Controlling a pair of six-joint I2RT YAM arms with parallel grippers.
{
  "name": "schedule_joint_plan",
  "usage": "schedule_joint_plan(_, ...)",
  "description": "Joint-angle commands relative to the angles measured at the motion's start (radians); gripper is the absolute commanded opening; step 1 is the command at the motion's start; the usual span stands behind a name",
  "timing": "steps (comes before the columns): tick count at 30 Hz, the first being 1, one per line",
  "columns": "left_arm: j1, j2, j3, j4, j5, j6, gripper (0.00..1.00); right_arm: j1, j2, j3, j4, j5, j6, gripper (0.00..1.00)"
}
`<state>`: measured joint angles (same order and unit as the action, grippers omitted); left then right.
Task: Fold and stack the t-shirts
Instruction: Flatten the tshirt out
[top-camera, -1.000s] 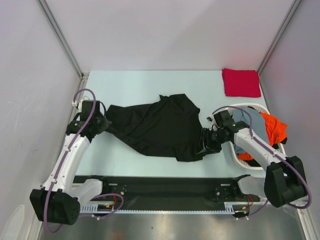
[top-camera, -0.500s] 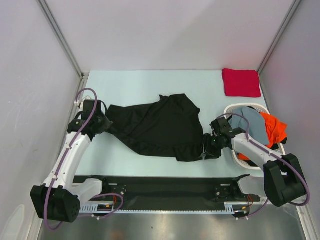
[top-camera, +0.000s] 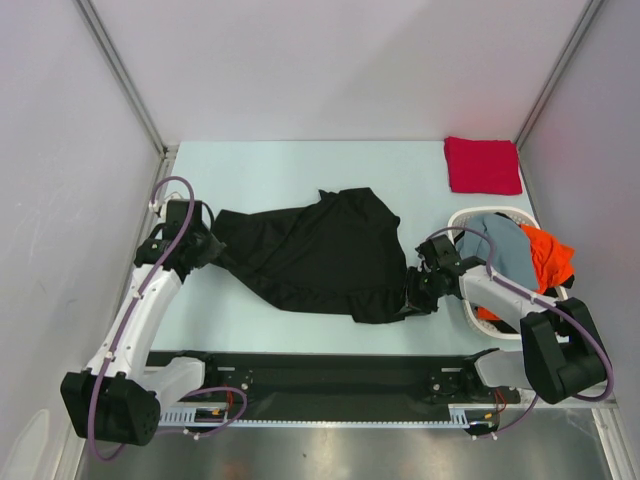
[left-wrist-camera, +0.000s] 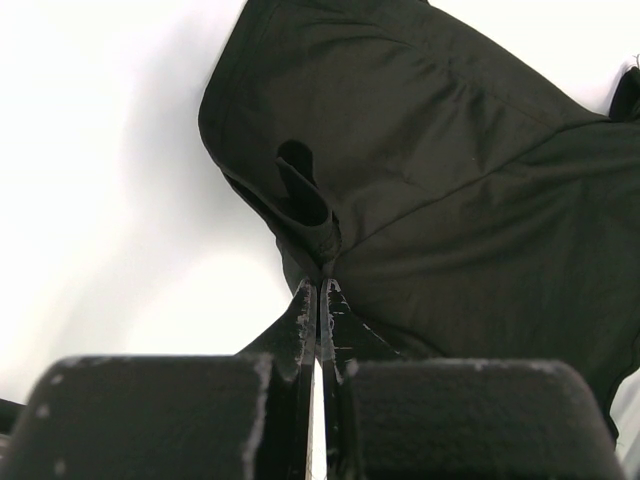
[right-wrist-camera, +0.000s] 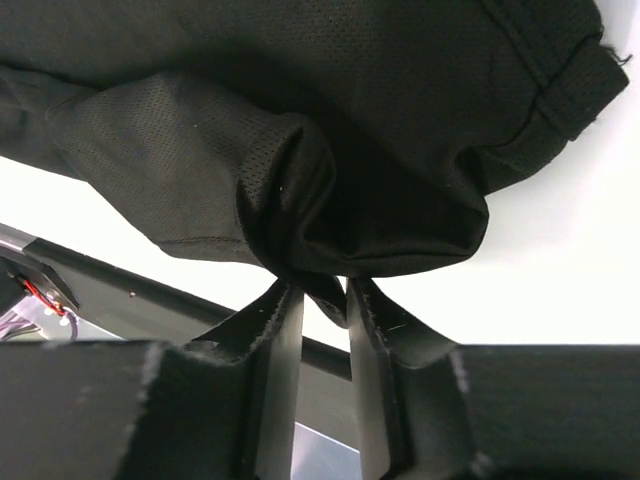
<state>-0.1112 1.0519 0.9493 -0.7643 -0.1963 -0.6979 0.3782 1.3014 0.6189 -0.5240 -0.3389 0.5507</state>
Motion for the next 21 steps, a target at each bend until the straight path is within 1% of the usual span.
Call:
schedule_joint_plan(1, -0.007, -0.027, -0.004, 0.017, -0.002, 0.009, 0.00, 0.007, -0.010, -0.005, 0.021, -0.025, 0.021, 0.27)
schedule_joint_plan(2, -0.007, -0.030, -0.006, 0.019, -0.002, 0.009, 0.00, 0.008, -0.016, -0.010, 0.021, -0.029, 0.022, 0.21)
schedule_joint_plan(4, -0.007, -0.033, -0.007, 0.019, 0.000, 0.009, 0.00, 0.010, -0.021, -0.011, 0.028, -0.049, 0.025, 0.05)
schedule_joint_plan(5, -0.007, -0.036, -0.007, 0.019, 0.001, 0.009, 0.00, 0.007, -0.033, -0.010, 0.024, -0.049, 0.031, 0.00)
schedule_joint_plan(8, -0.007, -0.049, 0.015, 0.010, 0.000, 0.023, 0.00, -0.005, -0.104, 0.057, 0.016, -0.040, 0.044, 0.00)
schedule_joint_plan(11, -0.007, -0.059, 0.084, -0.010, -0.026, 0.037, 0.00, -0.067, -0.160, 0.224, 0.015, -0.017, 0.046, 0.00)
schedule_joint_plan(12, -0.007, -0.058, 0.106, -0.009, -0.026, 0.043, 0.00, -0.111, -0.160, 0.272, 0.007, -0.018, 0.040, 0.00)
schedule_joint_plan(13, -0.007, -0.055, 0.161, -0.012, -0.026, 0.054, 0.00, -0.134, -0.156, 0.391, -0.004, -0.035, 0.035, 0.00)
schedule_joint_plan(15, -0.007, -0.052, 0.251, -0.032, -0.023, 0.058, 0.00, -0.209, -0.130, 0.506, -0.047, -0.070, 0.034, 0.00)
schedule_joint_plan(16, -0.007, -0.053, 0.276, -0.032, -0.014, 0.073, 0.00, -0.235, -0.125, 0.601, -0.059, -0.107, 0.040, 0.00)
schedule_joint_plan(18, -0.007, -0.078, 0.342, -0.026, 0.006, 0.087, 0.00, -0.272, -0.129, 0.689, -0.057, -0.150, 0.063, 0.00)
schedule_joint_plan(19, -0.007, -0.085, 0.364, -0.032, 0.008, 0.093, 0.00, -0.295, -0.128, 0.791, -0.065, -0.153, 0.061, 0.00)
schedule_joint_plan(21, -0.007, -0.124, 0.420, -0.039, 0.023, 0.104, 0.01, -0.306, -0.126, 0.884, -0.082, -0.152, 0.067, 0.00)
